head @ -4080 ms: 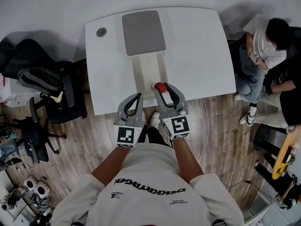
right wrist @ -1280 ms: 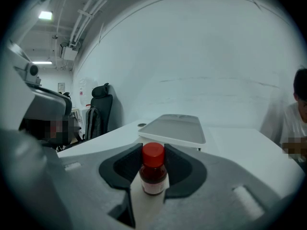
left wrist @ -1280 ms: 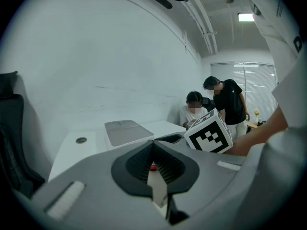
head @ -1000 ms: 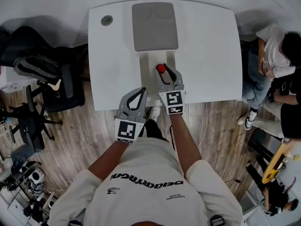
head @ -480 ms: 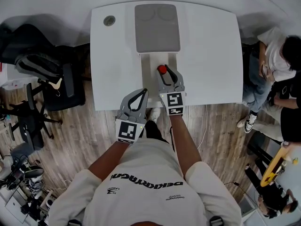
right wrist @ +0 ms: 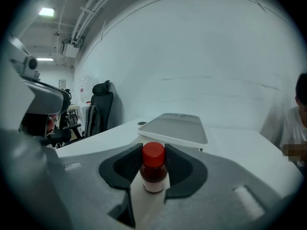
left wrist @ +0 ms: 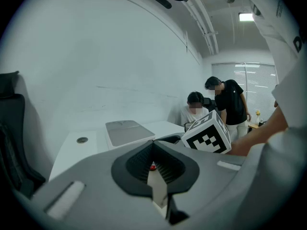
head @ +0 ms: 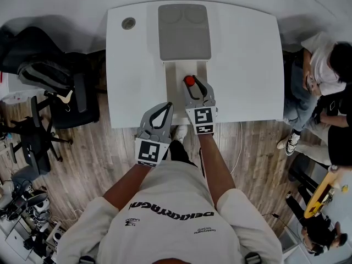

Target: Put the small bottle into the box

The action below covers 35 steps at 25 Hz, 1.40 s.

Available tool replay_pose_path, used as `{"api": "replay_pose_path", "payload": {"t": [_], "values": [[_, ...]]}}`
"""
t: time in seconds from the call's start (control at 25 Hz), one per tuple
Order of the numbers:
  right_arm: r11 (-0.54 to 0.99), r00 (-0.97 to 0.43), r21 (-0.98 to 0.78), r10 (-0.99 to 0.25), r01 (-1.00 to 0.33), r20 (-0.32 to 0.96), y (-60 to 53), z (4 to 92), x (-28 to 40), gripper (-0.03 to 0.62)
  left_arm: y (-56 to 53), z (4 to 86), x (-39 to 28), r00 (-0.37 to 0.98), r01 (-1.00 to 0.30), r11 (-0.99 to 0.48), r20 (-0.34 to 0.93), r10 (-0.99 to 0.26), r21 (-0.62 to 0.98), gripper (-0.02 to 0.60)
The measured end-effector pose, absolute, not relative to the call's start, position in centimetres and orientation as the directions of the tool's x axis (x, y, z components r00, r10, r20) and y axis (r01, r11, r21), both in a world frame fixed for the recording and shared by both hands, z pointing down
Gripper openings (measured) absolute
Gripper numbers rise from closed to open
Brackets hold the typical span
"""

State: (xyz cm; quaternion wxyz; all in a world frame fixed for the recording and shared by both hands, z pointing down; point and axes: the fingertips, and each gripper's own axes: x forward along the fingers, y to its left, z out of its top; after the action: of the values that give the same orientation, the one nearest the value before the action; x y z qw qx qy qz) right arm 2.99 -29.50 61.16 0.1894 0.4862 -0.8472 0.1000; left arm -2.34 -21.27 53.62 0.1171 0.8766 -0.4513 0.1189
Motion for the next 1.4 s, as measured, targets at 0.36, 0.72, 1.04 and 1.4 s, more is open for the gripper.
{"api": "replay_pose_path", "payload": {"t": [0.36, 0.72, 1.04, 1.4], "values": [[0.502, -0.449, 0.008, -0.78, -0.865, 0.436, -29.3, 61.6, 3.0, 0.149, -21.1, 53.4, -2.5, 0.558, -0.824, -0.558, 0.312, -0.769, 0.098, 0.002], [0.497, -0.45, -0.007, -0.781, -0.868, 0.432, -29.2, 61.4, 3.0, 0.19, -21.1, 53.3, -2.8, 0.55, -0.83, -0.55, 0.31, -0.776, 0.094, 0.002], [0.49, -0.454, -0.023, -0.788, -0.872, 0.416, -29.2, 60.5, 3.0, 0.209, -21.2, 53.0, -3.2, 0.537, -0.838, -0.538, 0.305, -0.786, 0.089, 0.002], [0.488, -0.459, -0.023, -0.803, -0.873, 0.379, -28.3, 58.2, 3.6, 0.203, -21.3, 51.8, -3.7, 0.511, -0.855, -0.513, 0.29, -0.809, 0.078, 0.002]]}}
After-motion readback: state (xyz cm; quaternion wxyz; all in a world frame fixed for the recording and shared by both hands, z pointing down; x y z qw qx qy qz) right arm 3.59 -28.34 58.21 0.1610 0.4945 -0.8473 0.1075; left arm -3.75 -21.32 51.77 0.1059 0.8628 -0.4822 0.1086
